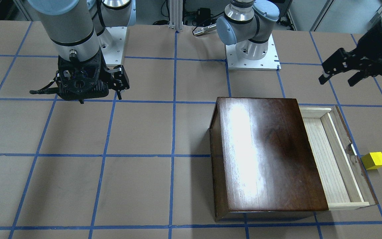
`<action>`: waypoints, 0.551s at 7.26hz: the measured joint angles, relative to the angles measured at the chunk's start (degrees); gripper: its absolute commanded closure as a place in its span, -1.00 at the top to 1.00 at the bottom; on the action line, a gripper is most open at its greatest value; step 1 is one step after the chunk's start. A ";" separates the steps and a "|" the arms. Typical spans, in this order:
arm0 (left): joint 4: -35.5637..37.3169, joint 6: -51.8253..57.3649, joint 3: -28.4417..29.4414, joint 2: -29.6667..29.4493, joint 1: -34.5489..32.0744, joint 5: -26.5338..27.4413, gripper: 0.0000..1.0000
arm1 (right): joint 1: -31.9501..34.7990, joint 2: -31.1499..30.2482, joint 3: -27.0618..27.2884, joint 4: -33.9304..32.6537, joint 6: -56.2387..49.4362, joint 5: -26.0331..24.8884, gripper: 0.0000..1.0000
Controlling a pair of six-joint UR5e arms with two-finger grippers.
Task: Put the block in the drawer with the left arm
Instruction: 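Release the handle and raise the left gripper above the drawer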
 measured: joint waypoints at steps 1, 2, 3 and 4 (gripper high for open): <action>1.50 -5.08 0.16 -0.40 -5.71 0.51 1.00 | 0.00 0.00 0.00 0.00 0.00 0.00 1.00; 3.56 -9.60 0.21 -0.93 -10.49 2.01 1.00 | 0.00 0.00 0.00 0.00 -0.02 0.00 1.00; 5.05 -13.03 0.24 -1.57 -14.29 3.61 1.00 | 0.00 0.00 0.00 0.00 -0.04 0.00 1.00; 6.02 -14.66 0.28 -2.09 -16.66 4.37 1.00 | 0.00 0.00 0.00 0.00 -0.02 0.00 1.00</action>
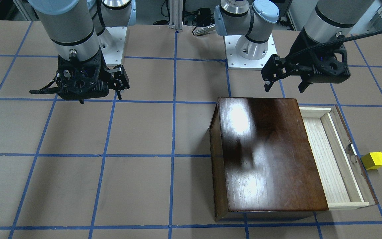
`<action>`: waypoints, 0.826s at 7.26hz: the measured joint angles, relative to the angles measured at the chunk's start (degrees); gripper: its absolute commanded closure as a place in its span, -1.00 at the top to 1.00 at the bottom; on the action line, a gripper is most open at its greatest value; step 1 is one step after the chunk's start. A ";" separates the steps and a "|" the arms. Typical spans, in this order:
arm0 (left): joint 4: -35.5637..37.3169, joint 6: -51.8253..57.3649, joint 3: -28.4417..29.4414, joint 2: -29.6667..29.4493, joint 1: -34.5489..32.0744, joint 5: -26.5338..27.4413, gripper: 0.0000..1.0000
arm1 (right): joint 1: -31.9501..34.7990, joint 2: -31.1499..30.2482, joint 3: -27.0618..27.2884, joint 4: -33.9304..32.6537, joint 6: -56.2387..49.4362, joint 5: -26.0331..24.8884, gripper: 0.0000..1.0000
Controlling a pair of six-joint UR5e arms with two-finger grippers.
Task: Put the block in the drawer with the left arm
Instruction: 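Release the handle and raise the left gripper above the drawer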
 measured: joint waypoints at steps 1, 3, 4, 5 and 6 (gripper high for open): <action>0.50 -0.61 0.03 -0.31 -1.09 0.31 1.00 | 0.00 0.00 0.00 0.00 0.00 0.02 1.00; 0.75 -0.82 0.17 -0.44 -1.59 0.54 1.00 | 0.00 0.00 0.00 0.00 -0.02 0.02 1.00; 0.79 -0.63 0.26 -0.43 -1.54 0.56 1.00 | 0.00 0.00 0.00 0.00 -0.02 0.01 1.00; 0.89 0.46 0.29 -0.36 -0.96 0.52 1.00 | 0.00 0.00 0.00 0.00 -0.02 0.00 1.00; 1.05 4.14 0.32 -0.28 1.32 0.41 1.00 | 0.00 0.00 0.00 0.00 -0.02 0.00 1.00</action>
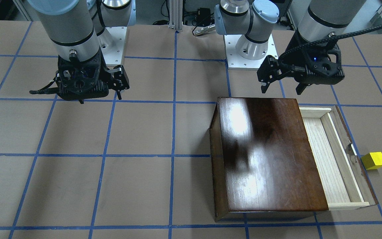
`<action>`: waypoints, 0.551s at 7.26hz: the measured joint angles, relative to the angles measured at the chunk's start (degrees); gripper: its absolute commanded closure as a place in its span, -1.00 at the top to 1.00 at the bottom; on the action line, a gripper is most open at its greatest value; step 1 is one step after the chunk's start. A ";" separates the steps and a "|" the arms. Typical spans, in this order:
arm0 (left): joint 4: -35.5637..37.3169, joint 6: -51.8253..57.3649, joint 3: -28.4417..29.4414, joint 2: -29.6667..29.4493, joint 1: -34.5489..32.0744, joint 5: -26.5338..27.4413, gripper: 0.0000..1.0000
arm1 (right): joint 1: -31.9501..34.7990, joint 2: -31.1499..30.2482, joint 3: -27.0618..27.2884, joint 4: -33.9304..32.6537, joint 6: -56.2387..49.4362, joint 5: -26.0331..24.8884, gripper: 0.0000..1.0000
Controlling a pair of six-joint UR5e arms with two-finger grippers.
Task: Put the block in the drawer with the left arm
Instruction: 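Release the handle and raise the left gripper above the drawer, then lower the left gripper over the yellow cube beside the drawer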
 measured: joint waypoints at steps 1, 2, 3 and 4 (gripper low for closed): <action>-0.08 6.25 -0.07 -0.04 4.36 -0.18 1.00 | 0.00 0.00 0.00 0.00 0.02 0.00 1.00; -0.37 14.35 -0.22 -0.25 9.48 -0.27 1.00 | 0.00 0.00 0.00 0.00 0.02 0.00 1.00; -0.53 24.22 -0.22 -0.87 14.54 -0.20 1.00 | 0.00 0.00 0.00 0.00 -0.01 0.00 1.00; -0.42 34.46 -0.15 -1.94 19.49 -0.14 1.00 | 0.00 0.00 0.00 0.00 -0.03 0.00 1.00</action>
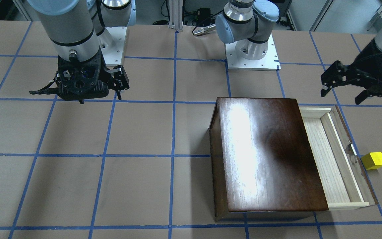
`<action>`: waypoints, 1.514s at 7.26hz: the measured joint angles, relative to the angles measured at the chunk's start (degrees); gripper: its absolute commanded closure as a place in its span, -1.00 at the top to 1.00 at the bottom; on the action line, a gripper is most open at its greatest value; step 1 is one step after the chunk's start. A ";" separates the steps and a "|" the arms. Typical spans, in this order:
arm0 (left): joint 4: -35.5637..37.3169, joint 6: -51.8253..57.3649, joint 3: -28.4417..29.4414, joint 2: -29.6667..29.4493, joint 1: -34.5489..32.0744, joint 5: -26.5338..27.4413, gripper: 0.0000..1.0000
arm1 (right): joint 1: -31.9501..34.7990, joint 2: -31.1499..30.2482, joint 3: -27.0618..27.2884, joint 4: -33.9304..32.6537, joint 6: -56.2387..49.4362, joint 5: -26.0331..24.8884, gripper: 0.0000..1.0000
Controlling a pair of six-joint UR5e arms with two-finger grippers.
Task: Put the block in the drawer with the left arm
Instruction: 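Lower the left gripper over the yellow cube beside the drawer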
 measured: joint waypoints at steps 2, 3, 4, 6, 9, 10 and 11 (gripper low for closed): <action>1.80 20.45 0.03 -3.14 8.42 0.08 1.00 | 0.00 0.00 0.00 0.00 0.04 0.00 1.00; 4.05 30.20 0.02 -5.30 11.69 0.43 1.00 | 0.00 0.00 0.00 0.00 0.06 0.00 1.00; 7.72 40.62 -0.13 -7.90 13.79 1.99 1.00 | 0.00 0.00 0.00 0.00 0.07 0.00 1.00; 16.29 57.55 -0.78 -13.25 15.46 4.50 1.00 | 0.00 0.00 0.00 0.00 0.02 0.00 1.00; 26.11 77.15 -0.94 -21.50 16.78 4.73 1.00 | 0.00 0.01 0.00 0.00 0.03 0.00 1.00; 28.13 80.82 -0.92 -23.87 17.61 4.56 1.00 | 0.00 0.00 0.00 0.00 0.04 0.00 1.00; 29.55 82.97 -0.85 -26.02 18.51 4.21 1.00 | 0.00 0.00 0.00 0.00 0.01 0.00 1.00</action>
